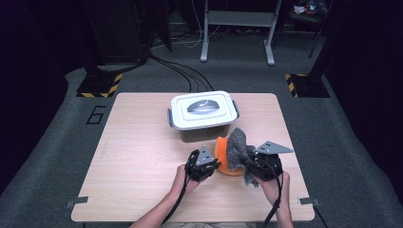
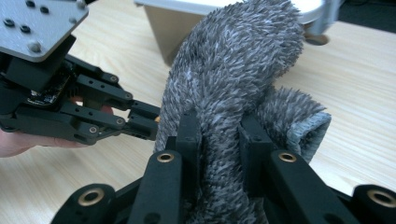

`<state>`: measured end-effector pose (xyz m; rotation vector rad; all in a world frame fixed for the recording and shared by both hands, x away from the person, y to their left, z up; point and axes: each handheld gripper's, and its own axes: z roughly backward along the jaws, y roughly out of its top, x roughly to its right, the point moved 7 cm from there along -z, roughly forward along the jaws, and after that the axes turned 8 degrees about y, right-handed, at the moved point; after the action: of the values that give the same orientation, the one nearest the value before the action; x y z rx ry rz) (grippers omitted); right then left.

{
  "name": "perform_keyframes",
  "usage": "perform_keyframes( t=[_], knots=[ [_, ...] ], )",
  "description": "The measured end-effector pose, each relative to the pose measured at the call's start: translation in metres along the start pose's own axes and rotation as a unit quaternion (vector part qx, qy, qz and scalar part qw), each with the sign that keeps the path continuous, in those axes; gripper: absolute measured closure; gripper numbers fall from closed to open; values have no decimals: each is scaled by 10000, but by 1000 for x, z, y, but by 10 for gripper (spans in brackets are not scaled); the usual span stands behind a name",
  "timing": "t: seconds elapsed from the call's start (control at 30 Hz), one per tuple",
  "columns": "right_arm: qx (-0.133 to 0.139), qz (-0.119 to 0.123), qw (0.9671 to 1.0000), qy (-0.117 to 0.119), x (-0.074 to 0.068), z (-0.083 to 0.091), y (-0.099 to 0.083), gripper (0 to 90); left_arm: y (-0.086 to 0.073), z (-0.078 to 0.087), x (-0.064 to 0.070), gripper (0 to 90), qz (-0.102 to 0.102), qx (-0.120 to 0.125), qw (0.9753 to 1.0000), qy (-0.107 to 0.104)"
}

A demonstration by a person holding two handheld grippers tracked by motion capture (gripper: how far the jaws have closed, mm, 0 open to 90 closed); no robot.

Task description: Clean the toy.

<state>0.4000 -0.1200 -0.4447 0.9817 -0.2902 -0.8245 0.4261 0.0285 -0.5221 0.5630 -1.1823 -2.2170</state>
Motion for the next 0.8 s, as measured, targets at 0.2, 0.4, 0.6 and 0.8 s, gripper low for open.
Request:
perform_keyframes(
  t=[0.2, 0.4, 0.6, 0.8],
  knots=[
    [-186, 66, 9997, 124, -5, -24, 0, 731, 0, 0, 0, 816, -37, -13, 10000, 0],
    [-309, 166, 9993, 119, -9, -41, -3, 726, 0, -1, 0, 817, -37, -7, 10000, 14],
    [-483, 400, 9979, -172, -11, -51, -7, 730, -2, 0, -1, 808, -87, -53, 9999, 47],
    [-466, 277, 9985, -36, -6, -52, -8, 732, -9, -5, -3, 497, -359, -134, 9990, 233]
  ],
)
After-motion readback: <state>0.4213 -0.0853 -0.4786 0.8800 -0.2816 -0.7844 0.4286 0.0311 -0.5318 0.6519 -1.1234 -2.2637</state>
